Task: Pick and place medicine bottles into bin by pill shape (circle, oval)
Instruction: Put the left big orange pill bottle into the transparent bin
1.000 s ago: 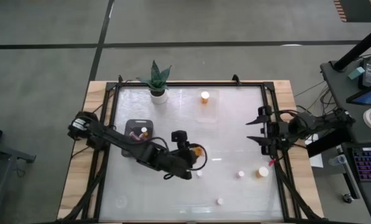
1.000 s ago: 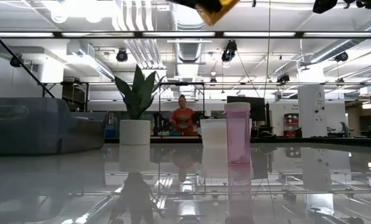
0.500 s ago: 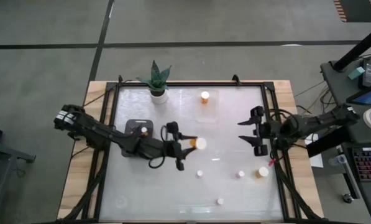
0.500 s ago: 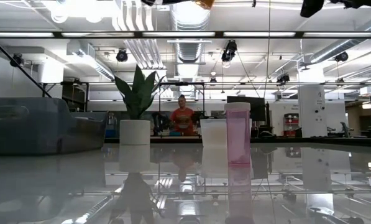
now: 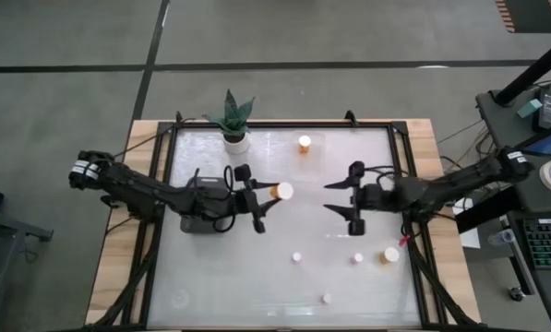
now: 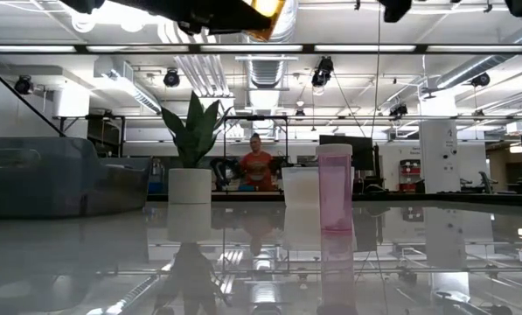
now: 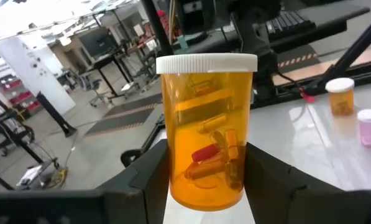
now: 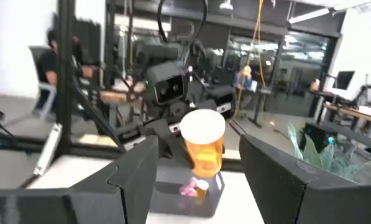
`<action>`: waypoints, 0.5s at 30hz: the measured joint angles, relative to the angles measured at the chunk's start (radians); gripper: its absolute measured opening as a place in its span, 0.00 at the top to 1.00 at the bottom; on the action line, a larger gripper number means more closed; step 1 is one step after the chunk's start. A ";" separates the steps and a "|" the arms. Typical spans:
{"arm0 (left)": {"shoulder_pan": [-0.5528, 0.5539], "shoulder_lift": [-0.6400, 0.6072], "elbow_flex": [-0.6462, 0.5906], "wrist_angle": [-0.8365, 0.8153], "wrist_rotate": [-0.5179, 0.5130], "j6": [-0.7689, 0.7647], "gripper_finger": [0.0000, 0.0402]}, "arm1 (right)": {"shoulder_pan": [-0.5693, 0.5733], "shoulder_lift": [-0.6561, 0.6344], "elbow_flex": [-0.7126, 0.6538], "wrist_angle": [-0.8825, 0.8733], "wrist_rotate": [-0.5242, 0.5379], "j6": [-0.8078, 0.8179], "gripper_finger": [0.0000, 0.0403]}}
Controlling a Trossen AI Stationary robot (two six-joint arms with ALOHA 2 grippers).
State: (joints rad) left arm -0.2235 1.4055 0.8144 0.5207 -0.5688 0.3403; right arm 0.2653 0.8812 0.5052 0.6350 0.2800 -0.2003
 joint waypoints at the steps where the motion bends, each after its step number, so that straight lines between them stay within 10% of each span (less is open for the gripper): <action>1: 0.000 -0.002 -0.004 0.006 0.001 0.002 0.62 | 0.000 0.019 0.015 -0.011 0.012 -0.005 0.46; 15: -0.001 -0.116 -0.102 -0.040 0.026 0.009 0.62 | -0.005 0.248 0.313 -0.261 0.118 0.045 0.45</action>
State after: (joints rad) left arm -0.2245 1.2900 0.7123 0.4812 -0.5430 0.3494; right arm 0.2607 1.1292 0.8182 0.3738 0.3979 -0.1556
